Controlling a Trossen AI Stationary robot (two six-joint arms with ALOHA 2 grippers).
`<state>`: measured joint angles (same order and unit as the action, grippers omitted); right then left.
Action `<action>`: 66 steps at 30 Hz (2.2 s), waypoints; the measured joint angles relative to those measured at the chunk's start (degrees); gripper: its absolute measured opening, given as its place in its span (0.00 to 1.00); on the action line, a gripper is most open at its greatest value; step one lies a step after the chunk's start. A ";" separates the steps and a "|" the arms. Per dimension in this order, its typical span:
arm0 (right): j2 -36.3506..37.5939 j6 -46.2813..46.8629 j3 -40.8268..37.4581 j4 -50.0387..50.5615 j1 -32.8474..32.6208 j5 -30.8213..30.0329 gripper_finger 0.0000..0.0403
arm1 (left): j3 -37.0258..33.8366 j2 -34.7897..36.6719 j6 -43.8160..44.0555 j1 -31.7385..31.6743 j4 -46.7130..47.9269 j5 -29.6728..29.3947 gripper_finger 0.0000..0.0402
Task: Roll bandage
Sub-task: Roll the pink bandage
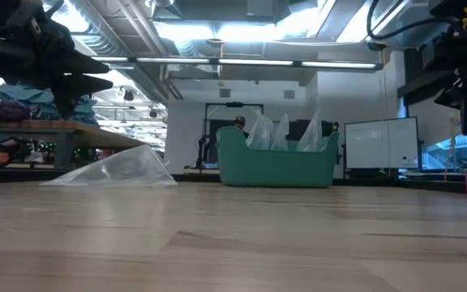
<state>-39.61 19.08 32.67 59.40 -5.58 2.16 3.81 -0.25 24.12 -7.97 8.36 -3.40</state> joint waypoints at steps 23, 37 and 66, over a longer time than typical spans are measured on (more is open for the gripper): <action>-21.99 -12.25 0.26 -0.66 0.00 3.28 0.62 | 0.02 0.00 -0.07 0.00 0.02 -0.24 0.36; -25.22 -13.43 0.12 -0.18 0.02 3.80 0.62 | 0.02 0.00 0.09 0.00 0.03 -0.24 0.36; -25.14 -11.74 7.66 9.28 -0.02 4.10 0.62 | 0.02 0.00 -0.07 0.00 0.04 -0.24 0.36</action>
<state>-64.75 7.34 40.32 68.68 -5.61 6.26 3.84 -0.25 24.05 -7.96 8.40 -3.64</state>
